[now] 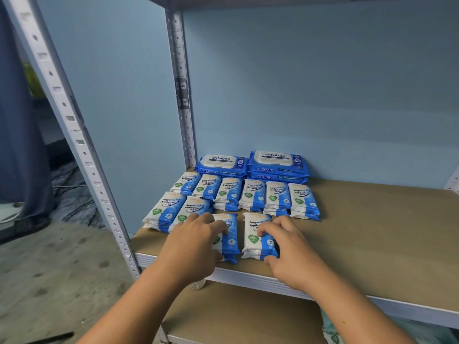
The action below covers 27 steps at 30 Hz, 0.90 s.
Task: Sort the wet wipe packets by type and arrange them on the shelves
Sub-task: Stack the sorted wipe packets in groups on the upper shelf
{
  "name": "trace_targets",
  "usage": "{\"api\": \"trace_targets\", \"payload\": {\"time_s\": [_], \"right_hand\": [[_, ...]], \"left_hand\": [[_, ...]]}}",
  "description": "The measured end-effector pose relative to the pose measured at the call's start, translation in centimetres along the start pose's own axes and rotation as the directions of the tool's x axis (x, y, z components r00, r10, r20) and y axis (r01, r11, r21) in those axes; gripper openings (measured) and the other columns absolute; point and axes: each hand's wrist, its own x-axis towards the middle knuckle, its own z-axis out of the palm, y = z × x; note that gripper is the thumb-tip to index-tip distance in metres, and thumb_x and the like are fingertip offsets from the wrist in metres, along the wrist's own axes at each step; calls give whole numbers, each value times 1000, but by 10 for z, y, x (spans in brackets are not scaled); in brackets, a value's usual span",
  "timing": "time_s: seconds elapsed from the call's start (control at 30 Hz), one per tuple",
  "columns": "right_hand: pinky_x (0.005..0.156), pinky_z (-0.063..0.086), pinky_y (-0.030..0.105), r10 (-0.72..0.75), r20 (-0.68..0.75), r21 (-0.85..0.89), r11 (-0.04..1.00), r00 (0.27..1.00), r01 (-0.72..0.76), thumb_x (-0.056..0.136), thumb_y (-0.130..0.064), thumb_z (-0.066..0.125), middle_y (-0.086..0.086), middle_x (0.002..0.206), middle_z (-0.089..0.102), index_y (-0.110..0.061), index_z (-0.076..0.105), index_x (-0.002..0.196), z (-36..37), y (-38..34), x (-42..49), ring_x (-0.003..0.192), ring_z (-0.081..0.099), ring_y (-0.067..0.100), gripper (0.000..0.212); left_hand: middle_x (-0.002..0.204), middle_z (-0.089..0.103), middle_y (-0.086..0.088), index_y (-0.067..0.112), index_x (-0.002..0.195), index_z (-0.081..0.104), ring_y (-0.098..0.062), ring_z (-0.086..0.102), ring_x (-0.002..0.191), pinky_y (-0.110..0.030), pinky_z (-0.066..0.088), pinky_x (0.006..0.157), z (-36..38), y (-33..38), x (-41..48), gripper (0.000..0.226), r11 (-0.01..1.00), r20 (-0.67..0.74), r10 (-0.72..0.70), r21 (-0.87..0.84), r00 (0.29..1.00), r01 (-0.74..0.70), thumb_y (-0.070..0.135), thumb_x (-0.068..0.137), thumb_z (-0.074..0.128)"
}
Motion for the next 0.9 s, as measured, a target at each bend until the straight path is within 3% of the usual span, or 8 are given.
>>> {"api": "trace_targets", "payload": {"time_s": [0.17,0.37,0.47,0.53,0.63,0.9], "right_hand": [[81,47,19,-10,-25,21,1000,1000,11,85,-9,73,-14,117,37,-38,54,111,6,2,8,104,49,10,43],[73,33,-1,-44,-75,40,998,996,47,85,-9,75,-12,120,39,-32,60,118,15,8,23,101,43,5,43],[73,32,-3,-46,-105,44,998,993,50,85,-10,76,-11,120,40,-31,61,120,22,9,28,101,44,6,43],[79,37,3,-46,-130,44,998,990,52,84,-13,77,-12,118,40,-32,61,120,26,11,30,102,46,7,44],[91,48,26,-40,-170,41,998,985,47,82,-17,80,-15,114,40,-34,62,121,32,13,33,103,50,10,46],[97,49,34,-48,-197,28,998,979,55,83,-23,80,-14,116,39,-32,62,128,40,13,38,108,50,12,50]], "left_hand": [[135,47,15,46,133,46,-15,41,121,-35,43,99,7,-3,6,52,1000,-34,-13,9,999,13,43,88,70],[140,47,15,44,141,43,-20,35,131,-40,34,109,17,-8,15,55,997,-97,-44,57,994,50,42,91,66],[143,45,14,43,143,42,-23,33,135,-43,30,112,22,-9,19,56,994,-108,-64,79,992,73,38,92,64],[143,46,13,42,143,43,-25,33,136,-45,30,112,26,-10,21,57,993,-118,-71,81,990,81,35,91,65],[144,45,11,41,142,43,-27,33,138,-47,29,112,29,-12,23,58,992,-114,-80,84,990,90,32,90,65],[144,43,10,38,142,41,-25,33,137,-45,28,112,30,-10,23,61,994,-109,-84,65,991,91,30,85,62]]}}
